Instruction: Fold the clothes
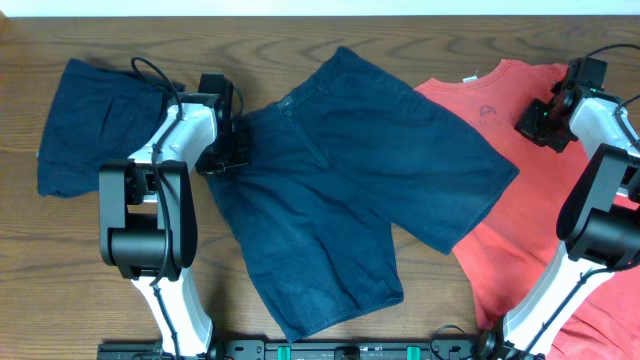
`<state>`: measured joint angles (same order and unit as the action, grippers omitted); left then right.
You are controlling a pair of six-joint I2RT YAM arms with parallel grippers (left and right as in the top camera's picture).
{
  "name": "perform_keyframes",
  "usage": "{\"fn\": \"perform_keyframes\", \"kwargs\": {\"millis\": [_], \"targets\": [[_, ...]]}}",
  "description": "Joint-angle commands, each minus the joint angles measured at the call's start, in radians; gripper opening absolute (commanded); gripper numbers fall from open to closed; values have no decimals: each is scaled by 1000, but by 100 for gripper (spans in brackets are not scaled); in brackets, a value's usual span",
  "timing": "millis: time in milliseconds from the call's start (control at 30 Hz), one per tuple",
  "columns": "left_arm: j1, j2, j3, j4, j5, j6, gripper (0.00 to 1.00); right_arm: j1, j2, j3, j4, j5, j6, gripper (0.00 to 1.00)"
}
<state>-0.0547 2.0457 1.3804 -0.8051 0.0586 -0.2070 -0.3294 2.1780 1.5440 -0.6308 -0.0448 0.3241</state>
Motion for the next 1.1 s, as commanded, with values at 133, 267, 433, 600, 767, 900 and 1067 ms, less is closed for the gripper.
{"fn": "perform_keyframes", "kwargs": {"millis": [133, 267, 433, 600, 767, 900, 1067], "targets": [[13, -92, -16, 6, -13, -6, 37, -200, 84, -19, 22, 278, 67, 1], [13, -151, -16, 5, -13, 15, 48, -353, 84, -19, 23, 182, 40, 1], [12, -184, -16, 5, -8, 16, 52, -463, 66, -14, 18, 138, -42, 1], [12, -185, -16, 0, 66, 38, 52, -519, -16, 20, 32, 113, -71, 1], [11, -185, -16, -3, 119, 51, 52, -510, -123, 28, 100, -192, -163, 13], [-7, -185, -16, 14, 285, 148, 53, -449, -159, 28, 60, -349, -176, 15], [-79, -185, -16, 17, 293, 215, 52, -320, -122, 9, -101, -251, -87, 1]]}}
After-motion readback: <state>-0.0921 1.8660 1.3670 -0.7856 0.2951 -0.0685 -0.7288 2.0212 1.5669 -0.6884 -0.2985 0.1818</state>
